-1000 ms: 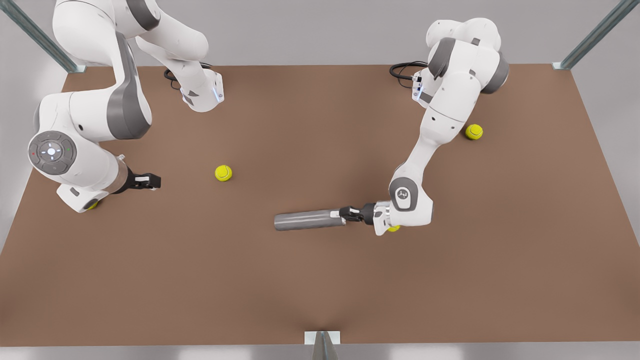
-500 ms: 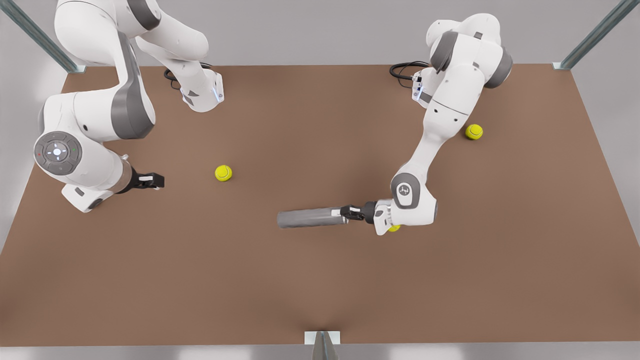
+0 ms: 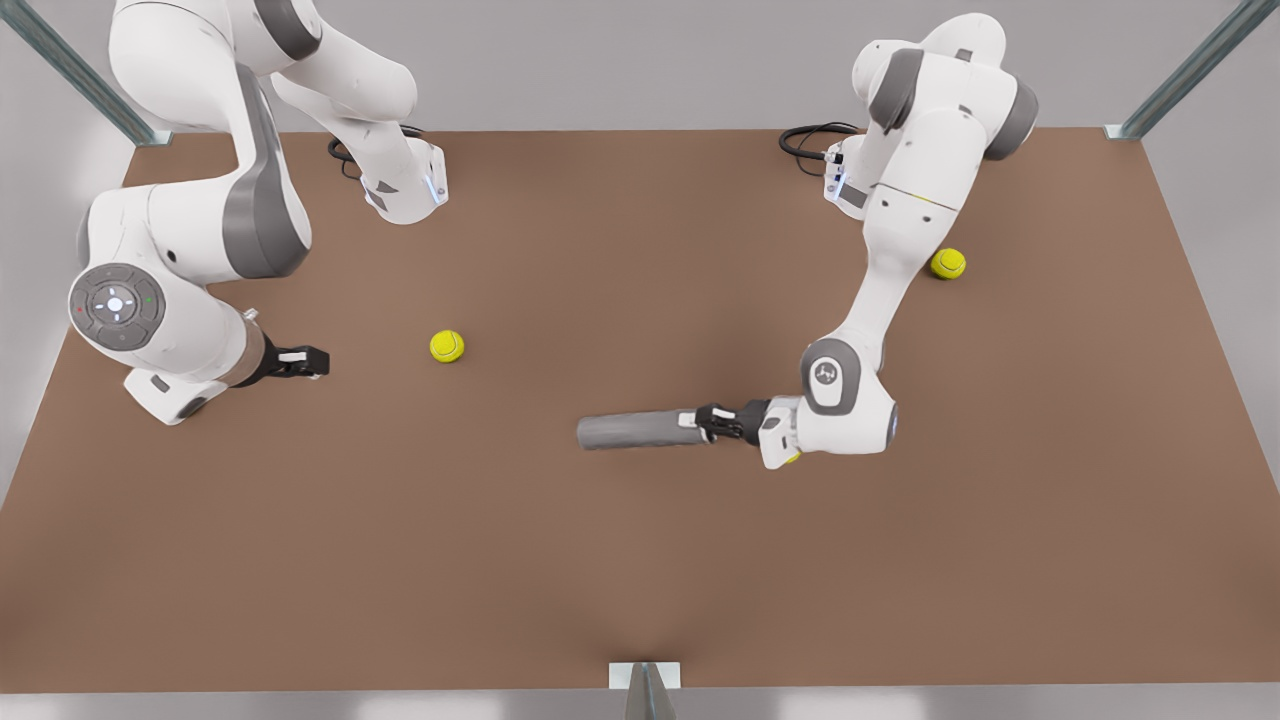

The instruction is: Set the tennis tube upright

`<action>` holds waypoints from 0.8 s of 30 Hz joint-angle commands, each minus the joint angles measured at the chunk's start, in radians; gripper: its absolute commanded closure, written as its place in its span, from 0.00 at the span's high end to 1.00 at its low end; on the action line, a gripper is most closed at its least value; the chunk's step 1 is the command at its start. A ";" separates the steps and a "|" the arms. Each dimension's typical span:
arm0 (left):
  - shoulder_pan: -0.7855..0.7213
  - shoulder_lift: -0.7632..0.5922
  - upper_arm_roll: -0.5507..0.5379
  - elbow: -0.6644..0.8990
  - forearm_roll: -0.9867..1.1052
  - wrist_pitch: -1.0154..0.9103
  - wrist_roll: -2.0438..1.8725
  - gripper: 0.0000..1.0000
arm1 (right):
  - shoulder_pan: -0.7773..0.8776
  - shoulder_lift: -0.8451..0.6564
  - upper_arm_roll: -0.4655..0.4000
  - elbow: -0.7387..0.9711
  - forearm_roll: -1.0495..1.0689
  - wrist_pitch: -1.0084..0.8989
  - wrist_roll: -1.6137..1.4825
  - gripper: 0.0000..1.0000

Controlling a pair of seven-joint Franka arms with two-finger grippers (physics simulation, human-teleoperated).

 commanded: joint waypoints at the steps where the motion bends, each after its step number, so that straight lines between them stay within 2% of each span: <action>1: -0.001 -0.004 0.001 0.000 0.065 -0.004 -0.007 0.21 | -0.001 0.000 0.000 0.000 0.000 0.000 0.000 1.00; 8: -0.001 -0.076 0.024 -0.002 0.176 -0.052 -0.117 0.21 | 0.002 0.000 0.002 0.000 0.000 0.000 0.002 1.00; 24: 0.087 -0.334 0.091 0.005 0.642 -0.256 -0.439 0.21 | -0.002 0.000 0.006 0.001 0.000 0.000 -0.003 1.00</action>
